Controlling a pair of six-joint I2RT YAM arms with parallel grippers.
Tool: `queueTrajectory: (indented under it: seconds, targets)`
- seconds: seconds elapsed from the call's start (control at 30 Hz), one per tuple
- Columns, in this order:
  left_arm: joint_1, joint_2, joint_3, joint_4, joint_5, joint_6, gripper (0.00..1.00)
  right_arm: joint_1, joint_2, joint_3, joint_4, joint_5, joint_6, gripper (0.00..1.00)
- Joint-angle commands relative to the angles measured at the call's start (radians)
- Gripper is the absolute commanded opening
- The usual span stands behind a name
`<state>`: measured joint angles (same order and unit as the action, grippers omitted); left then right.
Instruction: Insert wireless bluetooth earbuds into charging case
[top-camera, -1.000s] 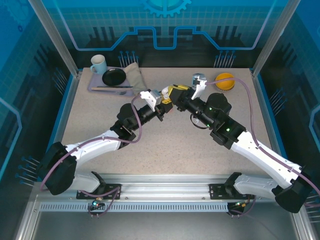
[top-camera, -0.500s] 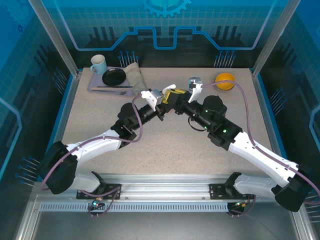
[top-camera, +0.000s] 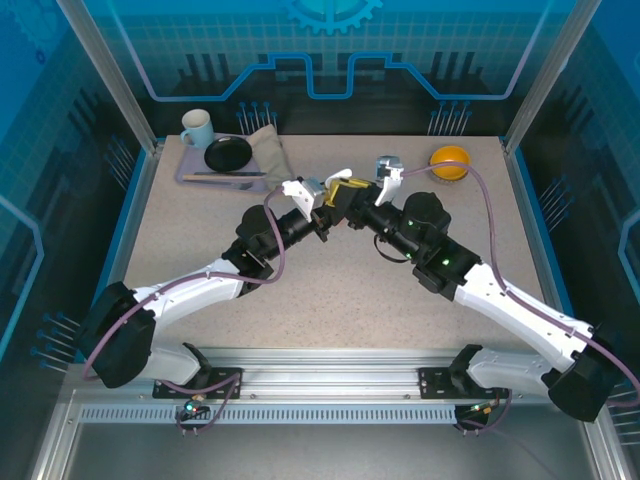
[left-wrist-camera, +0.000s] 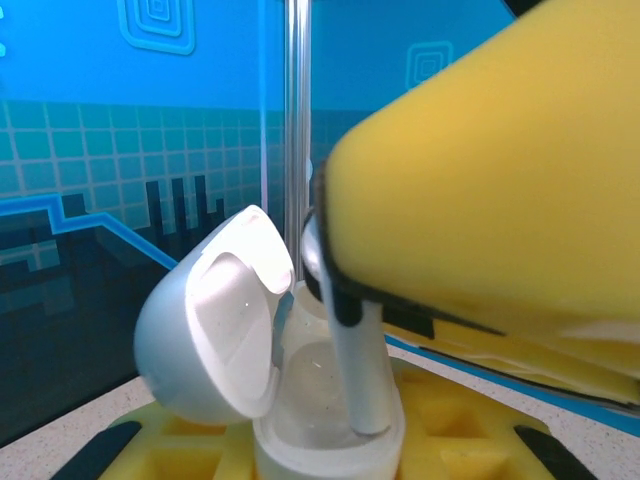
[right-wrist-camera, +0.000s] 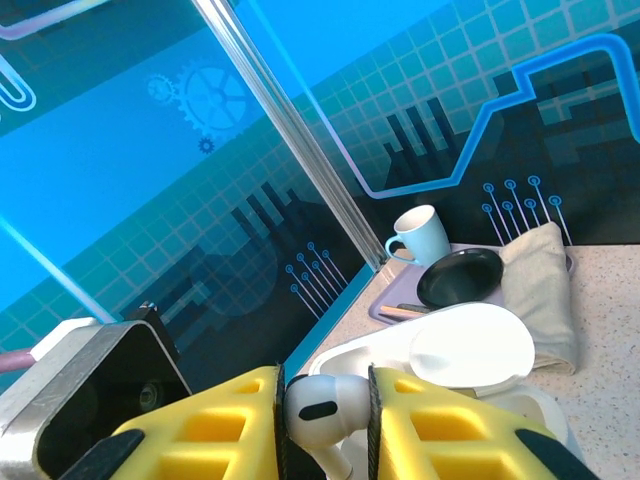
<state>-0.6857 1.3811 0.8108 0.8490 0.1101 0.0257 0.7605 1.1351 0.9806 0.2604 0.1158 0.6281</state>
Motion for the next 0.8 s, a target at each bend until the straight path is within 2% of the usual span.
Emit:
queueTrajectory:
  seconds: [0.0, 0.77]
  targets:
    - [-0.011, 0.008, 0.038, 0.032, 0.022, -0.009, 0.0, 0.015, 0.017, 0.003, 0.051, 0.002, 0.016, 0.25]
    - [-0.011, -0.007, 0.048, 0.03, -0.022, -0.015, 0.0, 0.049, -0.021, -0.086, 0.034, 0.078, -0.06, 0.23]
